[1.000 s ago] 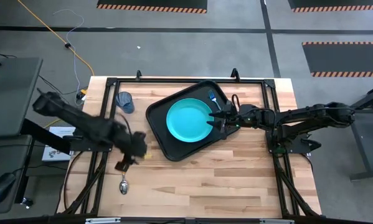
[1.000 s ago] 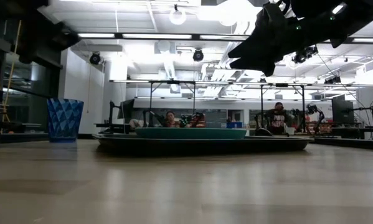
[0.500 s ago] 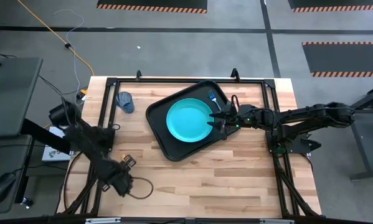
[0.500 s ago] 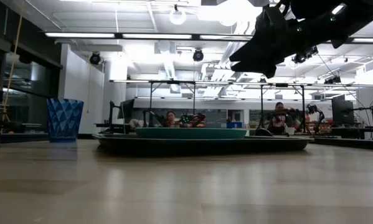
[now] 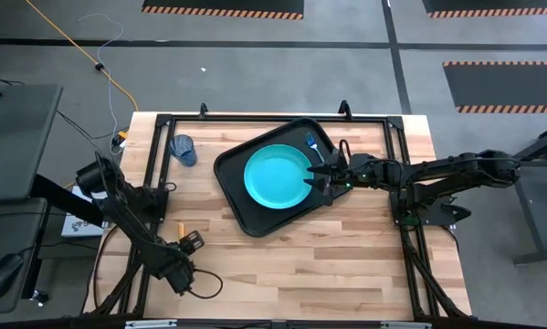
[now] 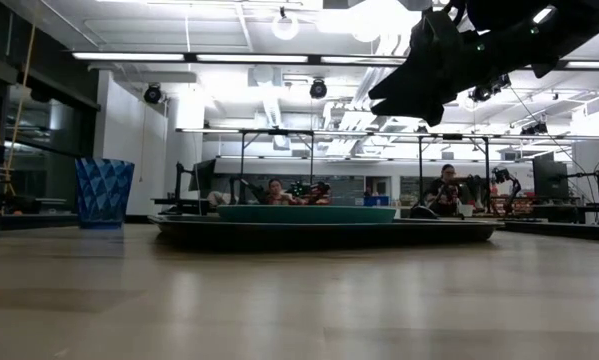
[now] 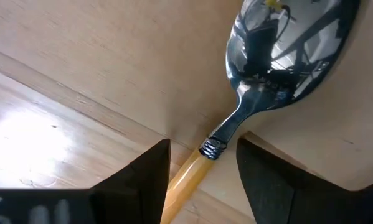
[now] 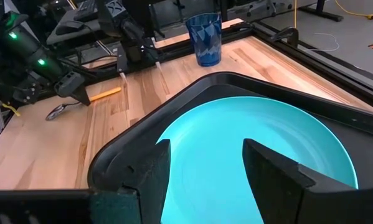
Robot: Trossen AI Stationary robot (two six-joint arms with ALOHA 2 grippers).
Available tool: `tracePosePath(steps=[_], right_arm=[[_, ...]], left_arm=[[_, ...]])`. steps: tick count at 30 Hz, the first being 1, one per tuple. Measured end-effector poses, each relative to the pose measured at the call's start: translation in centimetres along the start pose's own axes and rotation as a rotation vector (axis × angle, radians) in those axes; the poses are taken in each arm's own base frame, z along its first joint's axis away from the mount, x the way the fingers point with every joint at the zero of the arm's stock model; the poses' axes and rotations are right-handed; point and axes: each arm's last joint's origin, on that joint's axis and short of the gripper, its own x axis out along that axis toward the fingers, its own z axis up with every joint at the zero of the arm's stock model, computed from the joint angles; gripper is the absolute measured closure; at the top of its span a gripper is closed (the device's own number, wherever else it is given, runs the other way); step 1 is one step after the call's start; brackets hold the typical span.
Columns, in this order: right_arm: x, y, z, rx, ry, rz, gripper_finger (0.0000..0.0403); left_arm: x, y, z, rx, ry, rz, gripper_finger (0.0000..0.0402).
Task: Pick and place plate/cup/fork/spoon on tray
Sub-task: Put the orange spoon on the left side of the blue fork
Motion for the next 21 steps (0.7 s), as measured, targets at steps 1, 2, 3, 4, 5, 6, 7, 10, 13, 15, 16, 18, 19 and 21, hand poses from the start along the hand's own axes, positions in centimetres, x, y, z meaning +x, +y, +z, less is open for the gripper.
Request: tracePosePath(steps=[1,2,3,4,5,6,7,10,13,15,16,18,19,21], right_arm=[[0.0,0.0,0.0,0.0,0.0,0.0,0.021],[0.0,0.0,0.0,0.0,0.001,0.0,0.021],[0.0,0.0,0.0,0.0,0.0,0.0,0.021],[0.0,0.0,0.0,0.0,0.0,0.0,0.021],[0.0,0.0,0.0,0.0,0.0,0.0,0.021],[0.0,0.0,0.0,0.0,0.001,0.0,0.021],[0.0,0.0,0.0,0.0,0.0,0.0,0.021],[0.0,0.0,0.0,0.0,0.0,0.0,0.021],[0.0,0.0,0.0,0.0,0.001,0.0,0.021],[0.0,0.0,0.0,0.0,0.001,0.0,0.021],[0.0,0.0,0.0,0.0,0.001,0.0,0.021],[0.0,0.0,0.0,0.0,0.001,0.0,0.021],[0.0,0.0,0.0,0.0,0.001,0.0,0.021],[0.0,0.0,0.0,-0.001,0.001,0.0,0.021]], left_arm=[[0.0,0.1,0.0,0.002,-0.002,-0.002,0.0227],[0.0,0.1,0.0,0.004,-0.003,-0.005,0.0227],[0.1,0.2,0.0,0.003,-0.004,-0.013,0.0229],[0.1,0.4,0.0,0.003,-0.005,-0.022,0.0233],[0.1,0.5,0.0,0.001,-0.006,-0.027,0.0241],[0.1,0.6,0.0,-0.004,-0.005,-0.03,0.0251],[0.2,0.7,0.0,-0.01,-0.005,-0.037,0.0265],[0.2,1.3,0.0,-0.035,-0.007,-0.039,0.0323],[0.2,2.0,-0.2,-0.081,-0.007,-0.038,0.0374],[0.2,2.6,-0.4,-0.143,-0.008,-0.039,0.0374],[0.0,3.0,-0.6,-0.179,-0.012,-0.03,0.0373],[-0.6,3.8,-1.1,-0.248,-0.047,-0.001,0.0367],[-1.2,4.2,-1.3,-0.285,-0.075,0.01,0.0367],[-2.4,5.0,-1.9,-0.35,-0.14,0.039,0.0369]])
